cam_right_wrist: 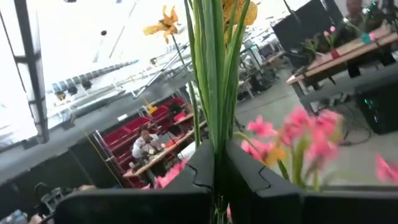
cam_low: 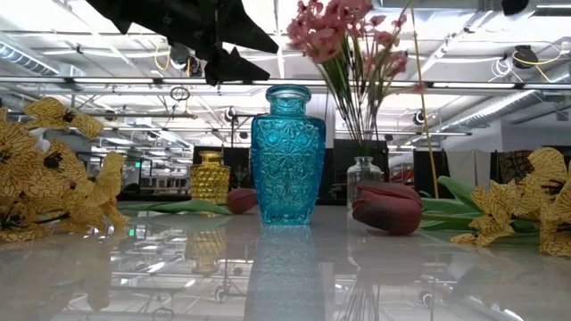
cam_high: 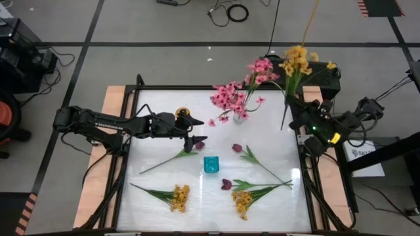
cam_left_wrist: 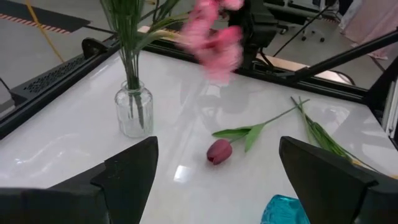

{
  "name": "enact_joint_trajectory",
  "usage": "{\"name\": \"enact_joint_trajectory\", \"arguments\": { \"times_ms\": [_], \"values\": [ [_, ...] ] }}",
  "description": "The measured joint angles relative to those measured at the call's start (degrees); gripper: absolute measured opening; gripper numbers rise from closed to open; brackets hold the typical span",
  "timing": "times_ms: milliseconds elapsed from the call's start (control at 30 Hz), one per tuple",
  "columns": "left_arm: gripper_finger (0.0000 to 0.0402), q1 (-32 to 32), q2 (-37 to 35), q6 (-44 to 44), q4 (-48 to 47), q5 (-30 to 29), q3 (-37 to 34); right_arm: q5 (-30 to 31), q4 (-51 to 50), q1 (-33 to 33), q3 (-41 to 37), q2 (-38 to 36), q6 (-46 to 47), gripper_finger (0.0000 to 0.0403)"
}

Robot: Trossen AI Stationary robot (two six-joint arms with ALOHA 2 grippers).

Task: Sort flowers into vase by color
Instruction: Put the top yellow flower into the yellow vase

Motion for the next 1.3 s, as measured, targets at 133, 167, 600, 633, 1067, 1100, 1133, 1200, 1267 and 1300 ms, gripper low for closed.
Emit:
{"name": "enact_joint_trajectory", "arguments": {
  "times_ms": [133, 167, 600, 633, 1067, 1100, 1133, 1200, 1267, 1300],
  "values": [
    [0.0341, -0.02, 0.00, 0.02, -0.02, 0.02, 0.00, 0.32, -1.27, 2.44, 4.03, 0.56, -4.60, 0.0009],
    [0.0341, -0.02, -0.01, 0.02, -0.03, 0.02, 0.00, 0.62, -2.07, 3.27, 5.48, 0.76, -5.86, 0.0009],
    [0.0341, 0.01, 0.00, 0.23, -0.45, 0.02, 0.00, 15.20, -20.99, 9.32, 19.53, 4.54, -12.90, 0.0009],
    [0.0341, 0.01, -0.02, 0.21, -0.44, 0.02, 0.00, 15.19, -20.97, 9.30, 19.58, 4.68, -12.93, 0.0009],
    [0.0341, -0.02, -0.02, 0.13, -0.44, 0.04, 0.00, 15.18, -36.55, 8.45, 19.55, 9.02, -4.95, 0.0009],
    [0.0341, -0.02, -0.01, 0.13, -0.44, 0.04, 0.00, 15.15, -39.14, 8.47, 19.53, 9.33, -3.42, 0.0009],
    [0.0341, -0.02, -0.02, 0.13, -0.44, 0.04, 0.00, 15.12, -41.48, 8.49, 19.53, 9.62, -1.71, 0.0009],
    [0.0341, -0.02, -0.02, 0.10, -0.46, 0.04, 0.00, 15.14, -45.92, 8.49, 19.53, 10.11, 1.49, 0.0009],
    [0.0341, -0.02, 0.00, 0.10, -0.46, 0.04, 0.00, 15.13, -50.31, 8.50, 19.53, 10.70, 4.81, 0.0009],
    [0.0341, -0.01, -0.01, 0.10, -0.46, 0.04, 0.00, 15.08, -52.05, 8.62, 19.53, 11.07, 6.56, 0.0009]
  ]
}}
